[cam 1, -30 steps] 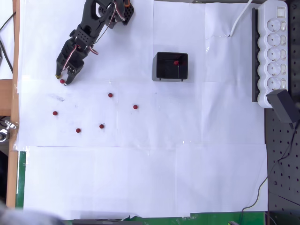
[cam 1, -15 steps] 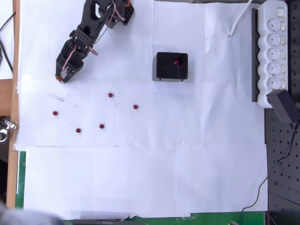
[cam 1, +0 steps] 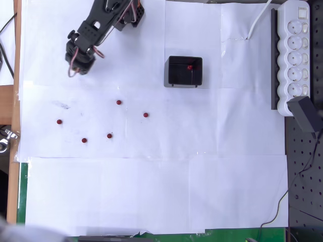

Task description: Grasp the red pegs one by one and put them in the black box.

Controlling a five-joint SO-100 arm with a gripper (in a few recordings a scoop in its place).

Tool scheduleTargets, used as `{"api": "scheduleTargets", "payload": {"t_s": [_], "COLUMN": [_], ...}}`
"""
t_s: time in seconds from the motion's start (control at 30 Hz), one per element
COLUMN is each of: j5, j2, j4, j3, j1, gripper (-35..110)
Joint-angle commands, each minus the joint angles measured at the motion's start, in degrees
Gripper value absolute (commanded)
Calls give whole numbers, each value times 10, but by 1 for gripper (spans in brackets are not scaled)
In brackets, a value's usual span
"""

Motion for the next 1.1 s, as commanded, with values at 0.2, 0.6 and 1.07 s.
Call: {"api": "scheduleTargets", "payload": {"t_s": [0.2,0.6,1.07], "j5": [-317,-526,-551], "j2": [-35,136,245], "j4": [144,79,27], "j3": [254,300,298], "j1": [-403,-673,-702], "gripper": [0,0,3]}}
